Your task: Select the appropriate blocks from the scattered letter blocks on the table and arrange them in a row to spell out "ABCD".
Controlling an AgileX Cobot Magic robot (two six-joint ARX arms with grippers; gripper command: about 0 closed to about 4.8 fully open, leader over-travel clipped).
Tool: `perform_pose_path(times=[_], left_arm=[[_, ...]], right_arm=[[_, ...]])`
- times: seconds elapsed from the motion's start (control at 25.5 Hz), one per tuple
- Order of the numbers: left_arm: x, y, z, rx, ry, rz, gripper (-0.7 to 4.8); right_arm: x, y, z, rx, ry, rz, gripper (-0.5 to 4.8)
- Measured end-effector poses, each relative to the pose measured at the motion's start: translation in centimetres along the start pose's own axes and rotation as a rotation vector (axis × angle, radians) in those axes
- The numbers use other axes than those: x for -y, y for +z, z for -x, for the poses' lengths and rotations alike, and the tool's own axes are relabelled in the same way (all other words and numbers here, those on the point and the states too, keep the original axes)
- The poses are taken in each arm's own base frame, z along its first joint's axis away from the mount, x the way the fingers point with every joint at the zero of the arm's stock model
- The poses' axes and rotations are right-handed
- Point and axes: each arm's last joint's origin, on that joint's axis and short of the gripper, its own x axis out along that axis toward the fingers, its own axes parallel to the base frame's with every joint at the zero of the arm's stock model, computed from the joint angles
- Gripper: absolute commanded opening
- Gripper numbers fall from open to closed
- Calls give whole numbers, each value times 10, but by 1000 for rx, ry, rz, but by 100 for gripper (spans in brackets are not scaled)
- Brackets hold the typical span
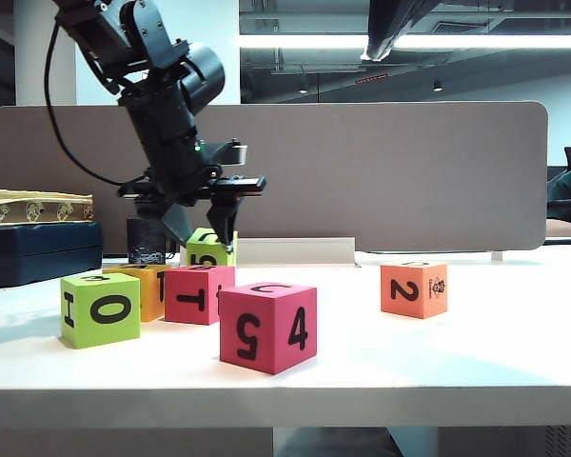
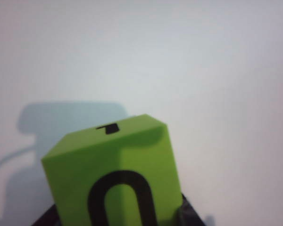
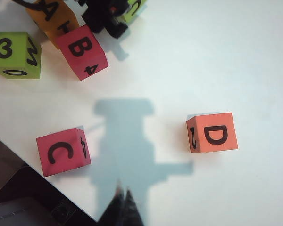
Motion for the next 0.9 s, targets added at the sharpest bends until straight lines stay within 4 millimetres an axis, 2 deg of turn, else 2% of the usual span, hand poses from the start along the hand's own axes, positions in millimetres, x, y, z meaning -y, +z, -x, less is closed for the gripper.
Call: perform_pose_path(times=[0.2, 0.27, 0.31, 0.35, 0.75, 0.9], left_arm=[[-19, 2, -3, 3, -10, 18, 258], [-23, 2, -5, 6, -19, 24, 311], [-25, 2, -5, 5, -22, 27, 368], [-25, 2, -6, 9, -28, 28, 377], [-26, 6, -6, 49, -39, 9, 377], [-25, 5, 6, 21, -72, 7, 376]], right_arm=[[0, 0, 0, 0, 0, 0, -1], [0, 0, 0, 0, 0, 0, -1], [0, 0, 0, 0, 0, 0, -1], [0, 0, 0, 0, 0, 0, -1], [0, 0, 0, -1, 1, 1, -1], [0, -1, 0, -8, 1, 2, -2]])
